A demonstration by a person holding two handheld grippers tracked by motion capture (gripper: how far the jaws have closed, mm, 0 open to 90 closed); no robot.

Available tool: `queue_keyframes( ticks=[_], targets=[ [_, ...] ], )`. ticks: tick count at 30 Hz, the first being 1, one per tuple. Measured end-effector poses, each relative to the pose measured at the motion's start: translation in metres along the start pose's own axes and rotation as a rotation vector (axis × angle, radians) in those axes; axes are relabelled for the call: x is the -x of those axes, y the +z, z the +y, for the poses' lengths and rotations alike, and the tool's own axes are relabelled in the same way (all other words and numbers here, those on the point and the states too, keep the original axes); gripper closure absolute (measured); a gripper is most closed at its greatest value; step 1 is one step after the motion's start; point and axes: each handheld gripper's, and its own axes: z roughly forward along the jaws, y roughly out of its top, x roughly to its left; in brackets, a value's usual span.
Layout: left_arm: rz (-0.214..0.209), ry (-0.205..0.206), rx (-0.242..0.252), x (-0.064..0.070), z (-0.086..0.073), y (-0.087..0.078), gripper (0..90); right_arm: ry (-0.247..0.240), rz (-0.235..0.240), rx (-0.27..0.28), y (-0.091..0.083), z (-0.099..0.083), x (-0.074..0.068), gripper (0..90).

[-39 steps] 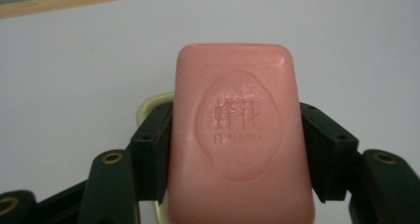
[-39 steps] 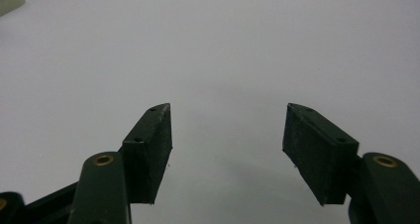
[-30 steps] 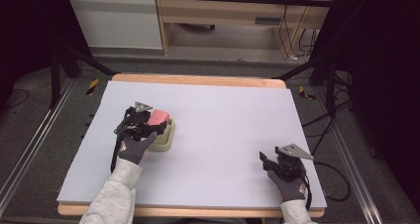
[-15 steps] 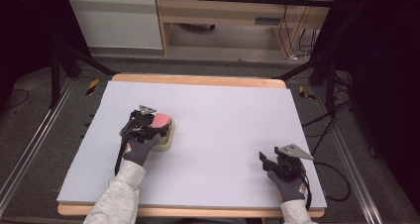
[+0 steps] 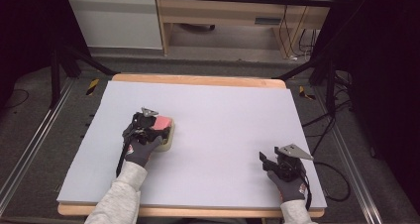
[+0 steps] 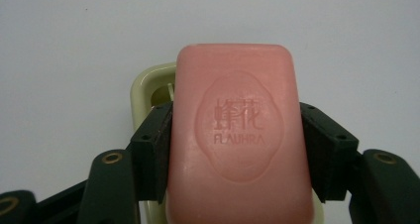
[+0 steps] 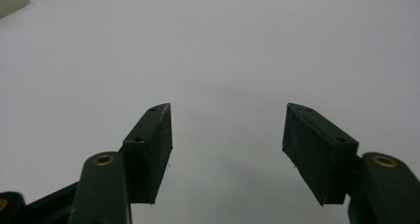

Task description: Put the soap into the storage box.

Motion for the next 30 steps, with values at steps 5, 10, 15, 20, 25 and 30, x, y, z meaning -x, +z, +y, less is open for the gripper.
queue_keyframes(
  ticks=[5, 10, 15, 20, 25, 30],
  targets=[
    [0.007, -0.012, -0.003, -0.002, -0.003, 0.002, 37.1, 0.001, 0.003, -0.002, 0.0, 0.0, -0.001, 36.2],
    [0.01, -0.018, -0.007, -0.002, -0.005, 0.004, 37.1, 0.005, 0.001, -0.003, 0.0, 0.0, 0.0, 36.2],
    [0.013, -0.014, -0.02, -0.001, -0.006, 0.007, 37.1, 0.005, 0.001, -0.005, 0.0, 0.0, -0.001, 36.2],
    [0.015, -0.016, -0.022, 0.0, -0.006, 0.008, 37.1, 0.0, -0.002, -0.002, 0.0, 0.0, 0.0, 36.1],
    [0.019, -0.015, -0.031, 0.001, -0.007, 0.01, 37.1, -0.001, -0.001, -0.002, 0.0, 0.0, 0.0, 36.1],
    [0.022, -0.02, -0.028, 0.002, -0.009, 0.012, 37.1, 0.004, 0.0, -0.005, 0.0, 0.0, -0.001, 36.0]
  ],
)
